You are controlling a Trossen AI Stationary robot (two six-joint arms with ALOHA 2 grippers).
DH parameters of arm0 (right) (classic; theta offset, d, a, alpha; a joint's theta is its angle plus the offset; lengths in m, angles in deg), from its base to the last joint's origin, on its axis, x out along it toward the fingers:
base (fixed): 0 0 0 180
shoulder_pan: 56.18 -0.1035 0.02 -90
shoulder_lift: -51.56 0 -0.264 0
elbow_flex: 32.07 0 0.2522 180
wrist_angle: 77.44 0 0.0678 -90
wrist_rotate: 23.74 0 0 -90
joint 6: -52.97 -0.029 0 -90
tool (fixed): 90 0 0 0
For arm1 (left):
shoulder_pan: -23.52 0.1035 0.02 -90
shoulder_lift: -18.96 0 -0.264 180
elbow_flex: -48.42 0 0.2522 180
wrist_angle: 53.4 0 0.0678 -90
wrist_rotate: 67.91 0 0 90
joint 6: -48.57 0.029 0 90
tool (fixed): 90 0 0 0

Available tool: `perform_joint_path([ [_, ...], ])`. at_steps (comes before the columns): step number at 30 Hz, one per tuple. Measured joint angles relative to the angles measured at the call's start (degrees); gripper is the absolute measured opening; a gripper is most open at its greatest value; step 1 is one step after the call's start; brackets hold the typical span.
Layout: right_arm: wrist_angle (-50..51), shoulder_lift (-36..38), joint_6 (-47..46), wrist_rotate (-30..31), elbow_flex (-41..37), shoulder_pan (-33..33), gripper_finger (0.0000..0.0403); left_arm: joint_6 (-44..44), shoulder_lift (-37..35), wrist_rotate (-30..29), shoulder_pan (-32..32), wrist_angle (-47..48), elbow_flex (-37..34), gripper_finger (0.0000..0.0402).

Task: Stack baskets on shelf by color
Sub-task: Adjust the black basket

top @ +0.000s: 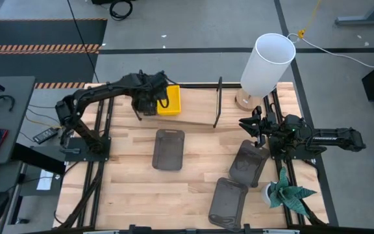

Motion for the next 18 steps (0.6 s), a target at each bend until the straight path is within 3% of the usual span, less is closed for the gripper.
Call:
perform_joint_path([
  [7, 0.0, 0.0, 0.0, 0.0, 0.0, 0.0, 0.0096, 3.2, 3.3, -2.6, 0.1, 0.2, 0.0, 0.0141],
  [18, 0.0, 0.0, 0.0, 0.0, 0.0, 0.0, 0.0096, 3.8, 8.1, -5.0, 0.3, -1.4, 0.0, 0.0137],
])
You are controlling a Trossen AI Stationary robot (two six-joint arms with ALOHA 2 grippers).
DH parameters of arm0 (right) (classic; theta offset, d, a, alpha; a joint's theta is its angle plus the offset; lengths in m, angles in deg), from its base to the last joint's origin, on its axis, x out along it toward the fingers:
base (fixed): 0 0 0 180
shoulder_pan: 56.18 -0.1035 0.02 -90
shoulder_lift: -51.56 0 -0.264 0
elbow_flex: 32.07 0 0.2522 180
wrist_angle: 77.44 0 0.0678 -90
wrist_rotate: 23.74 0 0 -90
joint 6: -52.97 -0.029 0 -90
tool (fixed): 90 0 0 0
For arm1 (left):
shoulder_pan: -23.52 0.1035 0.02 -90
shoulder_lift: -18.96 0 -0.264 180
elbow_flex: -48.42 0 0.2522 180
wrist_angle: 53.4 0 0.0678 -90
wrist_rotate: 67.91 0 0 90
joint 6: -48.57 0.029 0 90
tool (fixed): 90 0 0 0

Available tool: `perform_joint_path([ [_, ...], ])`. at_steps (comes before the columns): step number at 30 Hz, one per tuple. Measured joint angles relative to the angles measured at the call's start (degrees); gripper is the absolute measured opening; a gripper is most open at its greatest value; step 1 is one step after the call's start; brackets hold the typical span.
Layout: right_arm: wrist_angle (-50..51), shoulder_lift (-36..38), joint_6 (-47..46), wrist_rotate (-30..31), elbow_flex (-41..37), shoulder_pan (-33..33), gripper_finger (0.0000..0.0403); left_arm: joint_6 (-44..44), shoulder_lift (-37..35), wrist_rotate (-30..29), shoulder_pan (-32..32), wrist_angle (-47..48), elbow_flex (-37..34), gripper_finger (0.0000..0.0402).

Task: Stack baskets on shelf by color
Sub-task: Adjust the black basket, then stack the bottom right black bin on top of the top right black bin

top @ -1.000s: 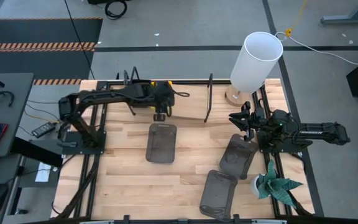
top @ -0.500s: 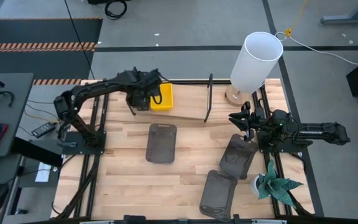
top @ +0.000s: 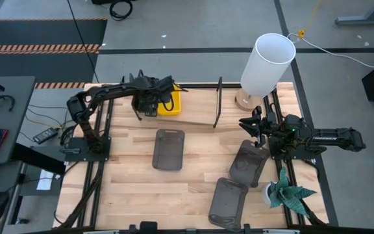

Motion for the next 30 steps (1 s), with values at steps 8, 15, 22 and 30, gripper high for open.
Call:
perform_joint_path([
  [8, 0.0, 0.0, 0.0, 0.0, 0.0, 0.0, 0.0096, 0.1, 0.0, 1.6, -0.3, -3.4, 0.0, 0.0137],
  [15, 0.0, 0.0, 0.0, 0.0, 0.0, 0.0, 0.0096, 0.3, 0.0, 1.7, -1.9, -4.5, 0.0, 0.0137],
  [22, 0.0, 0.0, 0.0, 0.0, 0.0, 0.0, 0.0096, 0.3, 0.0, -0.4, -3.3, -3.9, 0.0, 0.0137],
  [30, 0.0, 0.0, 0.0, 0.0, 0.0, 0.0, 0.0096, -2.4, -5.0, -0.7, -3.5, -4.2, 0.0, 0.0137],
])
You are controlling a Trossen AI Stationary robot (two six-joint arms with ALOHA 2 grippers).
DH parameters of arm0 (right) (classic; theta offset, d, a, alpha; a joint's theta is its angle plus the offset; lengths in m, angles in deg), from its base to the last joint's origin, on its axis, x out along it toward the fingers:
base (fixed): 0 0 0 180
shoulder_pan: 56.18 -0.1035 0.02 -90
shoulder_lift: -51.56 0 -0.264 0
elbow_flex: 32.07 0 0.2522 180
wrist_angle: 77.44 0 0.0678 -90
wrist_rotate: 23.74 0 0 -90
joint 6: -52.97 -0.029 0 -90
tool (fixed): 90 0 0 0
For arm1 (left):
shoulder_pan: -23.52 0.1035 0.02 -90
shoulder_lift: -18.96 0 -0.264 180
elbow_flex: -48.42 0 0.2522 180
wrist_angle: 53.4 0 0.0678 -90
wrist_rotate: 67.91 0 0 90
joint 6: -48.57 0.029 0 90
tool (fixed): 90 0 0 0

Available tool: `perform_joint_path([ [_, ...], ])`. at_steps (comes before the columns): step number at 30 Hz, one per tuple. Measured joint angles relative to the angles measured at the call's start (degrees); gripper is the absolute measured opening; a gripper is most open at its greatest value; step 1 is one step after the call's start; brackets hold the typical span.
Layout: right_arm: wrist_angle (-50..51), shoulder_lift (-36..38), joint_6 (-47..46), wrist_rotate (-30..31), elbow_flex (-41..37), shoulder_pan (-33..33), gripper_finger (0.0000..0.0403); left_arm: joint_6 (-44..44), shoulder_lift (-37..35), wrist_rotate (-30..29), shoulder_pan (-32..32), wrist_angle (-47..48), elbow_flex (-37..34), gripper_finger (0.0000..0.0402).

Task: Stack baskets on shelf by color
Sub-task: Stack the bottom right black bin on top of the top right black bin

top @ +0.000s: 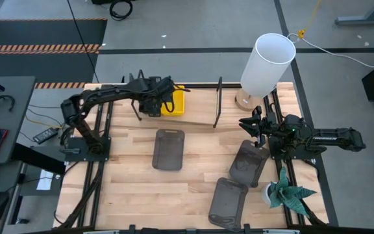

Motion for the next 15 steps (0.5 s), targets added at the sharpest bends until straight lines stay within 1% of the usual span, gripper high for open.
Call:
perform_joint_path([
  [2, 0.0, 0.0, 0.0, 0.0, 0.0, 0.0, 0.0096, -1.1, -1.7, 0.6, 0.0, 0.0, 0.0, 0.0139],
  [4, 0.0, 0.0, 0.0, 0.0, 0.0, 0.0, 0.0096, -2.9, -3.1, 3.0, -0.4, 0.2, 0.1, 0.0141],
  [5, 0.0, 0.0, 0.0, 0.0, 0.0, 0.0, 0.0096, -3.9, -3.8, 5.7, -0.5, 0.5, 0.1, 0.0142],
  [9, 0.0, 0.0, 0.0, 0.0, 0.0, 0.0, 0.0096, -10.1, -5.9, 19.8, -2.3, 0.6, 0.1, 0.0136],
  [13, 0.0, 0.0, 0.0, 0.0, 0.0, 0.0, 0.0096, -12.7, -7.9, 28.4, -6.1, 0.0, 0.0, 0.0123],
  [15, 0.0, 0.0, 0.0, 0.0, 0.0, 0.0, 0.0096, -13.1, -10.2, 31.8, -8.7, -3.8, 0.0, 0.0116],
])
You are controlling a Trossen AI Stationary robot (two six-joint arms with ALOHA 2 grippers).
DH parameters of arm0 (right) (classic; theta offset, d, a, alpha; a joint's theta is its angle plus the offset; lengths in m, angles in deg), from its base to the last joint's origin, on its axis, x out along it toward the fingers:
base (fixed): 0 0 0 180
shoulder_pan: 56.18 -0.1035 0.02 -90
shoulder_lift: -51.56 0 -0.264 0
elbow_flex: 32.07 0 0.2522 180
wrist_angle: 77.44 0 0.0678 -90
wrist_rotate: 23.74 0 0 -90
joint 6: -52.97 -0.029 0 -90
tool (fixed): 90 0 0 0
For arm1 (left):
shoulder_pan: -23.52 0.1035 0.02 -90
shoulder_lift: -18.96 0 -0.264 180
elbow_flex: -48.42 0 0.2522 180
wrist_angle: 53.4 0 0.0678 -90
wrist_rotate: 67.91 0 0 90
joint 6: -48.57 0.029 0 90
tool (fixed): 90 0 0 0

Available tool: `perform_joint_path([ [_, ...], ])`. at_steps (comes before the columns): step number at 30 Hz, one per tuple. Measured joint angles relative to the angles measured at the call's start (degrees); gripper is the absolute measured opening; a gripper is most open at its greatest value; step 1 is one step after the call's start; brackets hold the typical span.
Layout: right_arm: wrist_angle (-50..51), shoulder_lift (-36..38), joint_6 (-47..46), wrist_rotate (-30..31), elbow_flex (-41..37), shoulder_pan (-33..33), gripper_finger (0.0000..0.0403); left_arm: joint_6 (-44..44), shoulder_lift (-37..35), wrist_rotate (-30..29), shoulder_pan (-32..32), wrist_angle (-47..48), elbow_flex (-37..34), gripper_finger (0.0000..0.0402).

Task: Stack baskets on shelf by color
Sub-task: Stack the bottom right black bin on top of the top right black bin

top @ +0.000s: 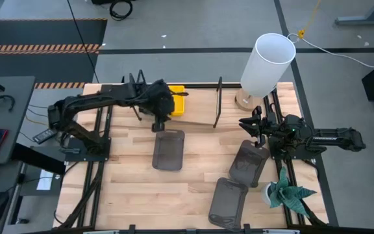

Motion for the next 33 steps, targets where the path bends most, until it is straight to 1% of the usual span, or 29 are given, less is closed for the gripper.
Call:
perform_joint_path([
  [3, 0.0, 0.0, 0.0, 0.0, 0.0, 0.0, 0.0096, -0.1, -3.5, 1.2, -4.4, -5.5, 0.1, 0.0107],
  [8, 0.0, 0.0, 0.0, 0.0, 0.0, 0.0, 0.0096, -1.7, -6.8, -0.6, -8.9, -7.8, -0.9, 0.0094],
  [10, 0.0, 0.0, 0.0, 0.0, 0.0, 0.0, 0.0096, -2.7, -8.8, -1.5, -10.2, -11.2, -4.6, 0.0089],
  [14, 0.0, 0.0, 0.0, 0.0, 0.0, 0.0, 0.0096, -6.5, -13.0, -2.2, -12.0, -21.7, -15.9, 0.0081],
  [17, 0.0, 0.0, 0.0, 0.0, 0.0, 0.0, 0.0096, -9.8, -16.3, -2.8, -12.9, -31.9, -23.5, 0.0076],
  [19, 0.0, 0.0, 0.0, 0.0, 0.0, 0.0, 0.0096, -12.0, -18.5, -3.3, -13.2, -37.0, -27.2, 0.0073],
  [23, -1.7, 0.0, 0.0, 0.5, 0.0, 0.0, 0.0096, -15.3, -23.7, -3.5, -13.5, -40.9, -32.7, 0.0067],
  [28, -10.3, 0.0, -0.3, 3.5, 0.0, 0.0, 0.0096, -17.8, -30.4, -5.4, -14.8, -46.1, -39.4, 0.0061],
  [31, -17.2, 0.0, 1.4, 3.2, 0.0, 0.0, 0.0096, -19.6, -33.9, -5.9, -15.2, -50.8, -43.4, 0.0057],
  [33, -21.6, 0.0, 2.8, 1.2, 0.0, 0.0, 0.0096, -21.0, -35.9, -6.0, -15.2, -52.4, -45.8, 0.0055],
])
